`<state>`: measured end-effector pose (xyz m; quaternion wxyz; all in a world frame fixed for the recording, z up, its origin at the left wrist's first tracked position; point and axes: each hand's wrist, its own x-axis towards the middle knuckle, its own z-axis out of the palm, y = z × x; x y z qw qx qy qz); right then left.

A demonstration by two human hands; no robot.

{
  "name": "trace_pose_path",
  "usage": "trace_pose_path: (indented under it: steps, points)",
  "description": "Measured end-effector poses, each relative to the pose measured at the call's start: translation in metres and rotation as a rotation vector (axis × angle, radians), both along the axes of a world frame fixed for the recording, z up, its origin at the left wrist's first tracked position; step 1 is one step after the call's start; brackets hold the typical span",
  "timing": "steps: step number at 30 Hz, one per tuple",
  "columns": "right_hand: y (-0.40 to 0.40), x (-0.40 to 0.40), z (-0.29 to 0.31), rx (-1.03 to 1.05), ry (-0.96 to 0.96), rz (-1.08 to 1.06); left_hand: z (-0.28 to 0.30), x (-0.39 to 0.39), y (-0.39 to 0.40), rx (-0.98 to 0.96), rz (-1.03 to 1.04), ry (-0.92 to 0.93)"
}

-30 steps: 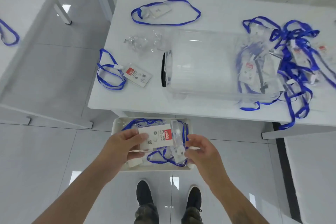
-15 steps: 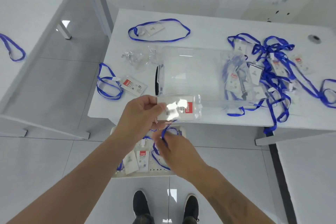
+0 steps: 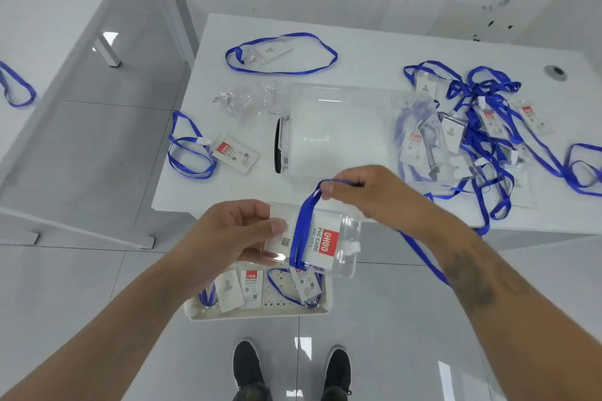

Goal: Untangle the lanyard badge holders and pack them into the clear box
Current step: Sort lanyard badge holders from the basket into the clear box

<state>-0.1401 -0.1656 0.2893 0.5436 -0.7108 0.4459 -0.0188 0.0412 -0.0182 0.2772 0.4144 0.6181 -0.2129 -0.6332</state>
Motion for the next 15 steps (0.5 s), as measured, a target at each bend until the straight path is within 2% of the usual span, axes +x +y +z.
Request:
trace_pose_path:
  steps: [2,5,7,8,12,15]
  points:
    - [0.014,-0.005,-0.020,0.115,0.004,-0.032,0.003,0.000,-0.001,-0.014,0.083,0.116]
    - [0.058,-0.010,-0.036,0.117,0.004,0.022,0.007,-0.003,-0.007,-0.022,0.187,0.161]
    - [0.089,-0.012,-0.033,0.118,-0.018,-0.025,0.008,-0.007,-0.012,-0.005,0.226,0.049]
    - [0.100,-0.014,-0.031,0.045,0.005,-0.011,0.008,-0.011,-0.014,0.009,0.240,-0.025]
    - [0.123,-0.015,0.003,-0.286,0.247,0.330,0.001,-0.018,-0.015,0.020,0.231,-0.315]
    - [0.106,-0.009,0.038,-0.419,0.354,0.444,-0.003,-0.019,-0.009,-0.013,0.113,-0.470]
